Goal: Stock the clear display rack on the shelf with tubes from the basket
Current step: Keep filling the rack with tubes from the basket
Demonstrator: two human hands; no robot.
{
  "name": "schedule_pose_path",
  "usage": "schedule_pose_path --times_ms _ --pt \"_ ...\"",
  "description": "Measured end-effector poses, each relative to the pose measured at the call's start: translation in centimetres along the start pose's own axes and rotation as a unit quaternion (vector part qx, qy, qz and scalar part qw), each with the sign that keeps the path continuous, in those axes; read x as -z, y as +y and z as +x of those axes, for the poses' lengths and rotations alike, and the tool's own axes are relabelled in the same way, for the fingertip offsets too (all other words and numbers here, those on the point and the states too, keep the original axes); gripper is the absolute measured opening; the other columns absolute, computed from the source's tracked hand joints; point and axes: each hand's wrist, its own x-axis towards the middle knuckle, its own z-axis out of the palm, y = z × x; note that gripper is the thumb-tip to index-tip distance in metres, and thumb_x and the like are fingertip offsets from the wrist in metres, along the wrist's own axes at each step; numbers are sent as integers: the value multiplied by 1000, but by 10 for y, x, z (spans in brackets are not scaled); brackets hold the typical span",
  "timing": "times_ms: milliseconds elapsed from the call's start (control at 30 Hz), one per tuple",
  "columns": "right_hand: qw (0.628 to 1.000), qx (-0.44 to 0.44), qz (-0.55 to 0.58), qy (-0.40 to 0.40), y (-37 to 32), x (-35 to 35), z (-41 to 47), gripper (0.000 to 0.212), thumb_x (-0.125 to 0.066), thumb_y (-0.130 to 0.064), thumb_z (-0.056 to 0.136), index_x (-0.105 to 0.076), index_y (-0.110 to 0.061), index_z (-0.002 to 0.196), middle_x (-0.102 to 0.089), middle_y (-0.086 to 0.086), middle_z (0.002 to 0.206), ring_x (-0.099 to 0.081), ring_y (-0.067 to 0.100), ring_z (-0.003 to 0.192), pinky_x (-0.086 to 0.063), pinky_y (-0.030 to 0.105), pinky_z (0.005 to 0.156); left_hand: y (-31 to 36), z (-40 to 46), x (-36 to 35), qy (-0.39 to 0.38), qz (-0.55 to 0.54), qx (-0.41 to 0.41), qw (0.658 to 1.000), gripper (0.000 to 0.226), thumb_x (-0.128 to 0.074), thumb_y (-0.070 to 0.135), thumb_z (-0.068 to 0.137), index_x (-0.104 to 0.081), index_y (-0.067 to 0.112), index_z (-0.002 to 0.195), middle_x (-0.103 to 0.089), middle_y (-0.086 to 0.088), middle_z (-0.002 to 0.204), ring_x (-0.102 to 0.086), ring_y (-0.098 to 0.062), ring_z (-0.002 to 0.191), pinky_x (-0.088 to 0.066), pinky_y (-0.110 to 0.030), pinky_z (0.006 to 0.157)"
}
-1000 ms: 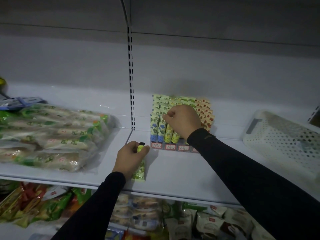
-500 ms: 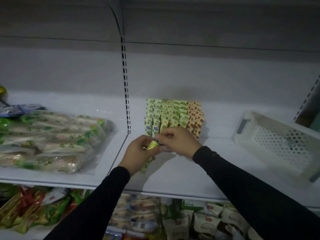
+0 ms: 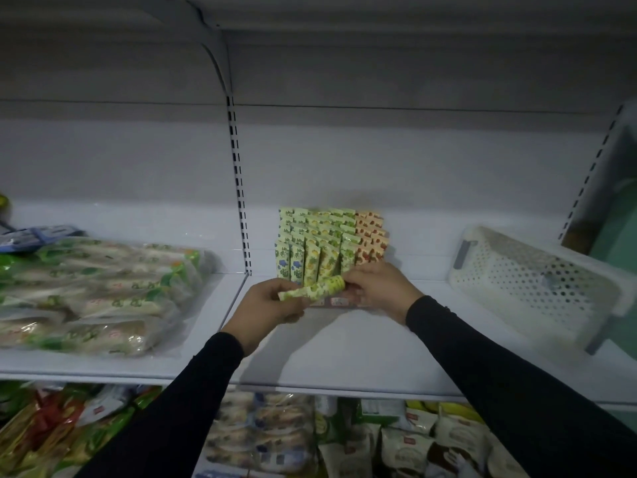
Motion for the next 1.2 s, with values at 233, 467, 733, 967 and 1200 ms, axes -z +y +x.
schedule_pose_path --times_ms 233,467,733,967,1200 --pt "995 -66 -49 -61 8 3 -9 26 -59 -8 95 -62 12 111 -65 22 97 -64 24 80 -58 22 66 7 7 -9 11 -59 -13 998 15 -73 8 85 -60 0 82 -65 -8 77 -60 -17 73 -54 -21 68" --pt "976 104 -193 -3 -7 -3 -9 22 -62 -30 94 -69 -14 107 -72 -1 92 -69 11 82 -58 27 79 5 10 -17 8 24 -41 999 30 -76 16 84 -55 -3 74 -58 -3 68 -57 -19 71 -50 -29 69" --pt "942 198 -270 -1 -19 -12 -9 15 -71 -23 87 -75 -11 96 -68 -10 81 -62 2 72 -53 21 74 7 6 -27 -25 82 -48 995 36 -74 15 86 -52 22 58 -49 10 56 -48 -12 62 -44 -26 66" --pt "955 179 -234 19 -15 -1 -7 11 -70 -21 89 -72 -11 94 -71 -2 82 -68 8 65 -55 15 63 0 4 -24 -66 96 -46 992 22 -73 22 87 -56 13 77 -50 -2 72 -48 -16 72 -40 -33 72" --pt "934 180 -307 22 -22 16 -8 15 -69 -25 89 -74 -11 88 -72 -3 71 -67 3 59 -55 18 63 6 7 -37 -31 173 -82 981 13 -68 21 92 -70 29 82 -69 20 75 -61 6 72 -45 -18 75"
